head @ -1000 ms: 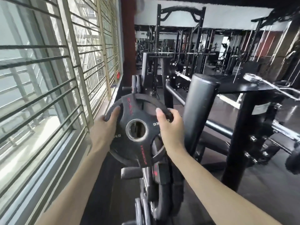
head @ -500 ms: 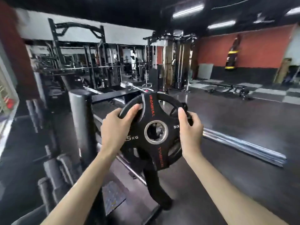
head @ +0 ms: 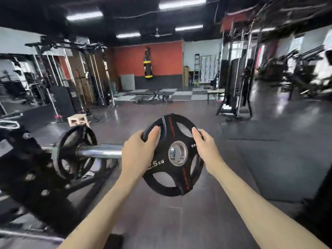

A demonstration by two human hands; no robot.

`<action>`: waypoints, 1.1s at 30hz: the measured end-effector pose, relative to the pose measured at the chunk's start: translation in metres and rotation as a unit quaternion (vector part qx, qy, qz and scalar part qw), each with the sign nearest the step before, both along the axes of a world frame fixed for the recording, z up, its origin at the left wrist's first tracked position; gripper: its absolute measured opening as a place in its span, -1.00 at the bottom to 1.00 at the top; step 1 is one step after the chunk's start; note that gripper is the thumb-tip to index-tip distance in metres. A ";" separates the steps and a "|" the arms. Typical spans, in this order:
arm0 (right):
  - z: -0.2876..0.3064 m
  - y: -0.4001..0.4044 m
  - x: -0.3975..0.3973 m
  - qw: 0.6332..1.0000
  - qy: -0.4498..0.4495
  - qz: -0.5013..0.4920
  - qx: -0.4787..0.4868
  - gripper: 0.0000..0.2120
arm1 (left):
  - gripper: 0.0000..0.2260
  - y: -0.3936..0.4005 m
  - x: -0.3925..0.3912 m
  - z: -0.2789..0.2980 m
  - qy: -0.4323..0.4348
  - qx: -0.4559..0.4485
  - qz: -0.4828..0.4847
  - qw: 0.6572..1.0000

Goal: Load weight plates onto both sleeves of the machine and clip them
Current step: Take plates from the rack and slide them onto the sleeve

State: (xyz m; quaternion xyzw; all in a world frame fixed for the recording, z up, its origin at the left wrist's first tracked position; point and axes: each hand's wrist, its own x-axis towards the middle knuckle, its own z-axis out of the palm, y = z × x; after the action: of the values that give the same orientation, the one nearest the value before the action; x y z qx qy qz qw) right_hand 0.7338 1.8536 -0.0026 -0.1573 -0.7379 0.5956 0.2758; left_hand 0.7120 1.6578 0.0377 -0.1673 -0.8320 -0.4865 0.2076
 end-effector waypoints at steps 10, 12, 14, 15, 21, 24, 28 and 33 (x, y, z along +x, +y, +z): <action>-0.056 0.044 -0.083 0.979 -0.124 0.083 -0.141 0.29 | -0.50 0.061 -0.010 -0.019 -0.030 -0.088 0.006 0.996; -0.056 0.042 -0.099 0.974 -0.133 0.095 -0.160 0.30 | -0.53 0.062 -0.018 -0.018 -0.030 -0.109 0.018 0.993; -0.055 0.038 -0.112 0.969 -0.140 0.107 -0.172 0.32 | -0.55 0.062 -0.025 -0.017 -0.035 -0.120 0.025 0.992; -0.054 0.038 -0.118 0.968 -0.143 0.118 -0.168 0.32 | -0.55 0.063 -0.029 -0.017 -0.039 -0.119 0.023 0.992; -0.073 0.042 -0.143 0.965 -0.151 0.133 -0.170 0.35 | -0.58 0.071 -0.044 -0.036 -0.058 -0.146 0.008 0.988; -0.079 0.042 -0.153 0.963 -0.160 0.125 -0.179 0.39 | -0.59 0.074 -0.048 -0.039 -0.055 -0.179 0.026 0.982; -0.055 0.030 -0.143 0.949 -0.186 0.181 -0.179 0.35 | -0.63 0.079 -0.051 -0.037 -0.069 -0.191 0.051 0.978; -0.034 0.032 -0.130 0.923 -0.294 0.224 -0.101 -0.08 | -0.67 0.090 -0.048 -0.036 -0.042 -0.233 0.105 0.966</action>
State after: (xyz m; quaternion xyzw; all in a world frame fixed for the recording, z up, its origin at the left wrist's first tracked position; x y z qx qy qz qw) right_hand 0.6036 1.8860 -0.0364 -0.1831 -0.7374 0.6404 -0.1119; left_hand 0.6639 1.7475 0.0019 -0.1023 -0.9433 -0.2610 0.1779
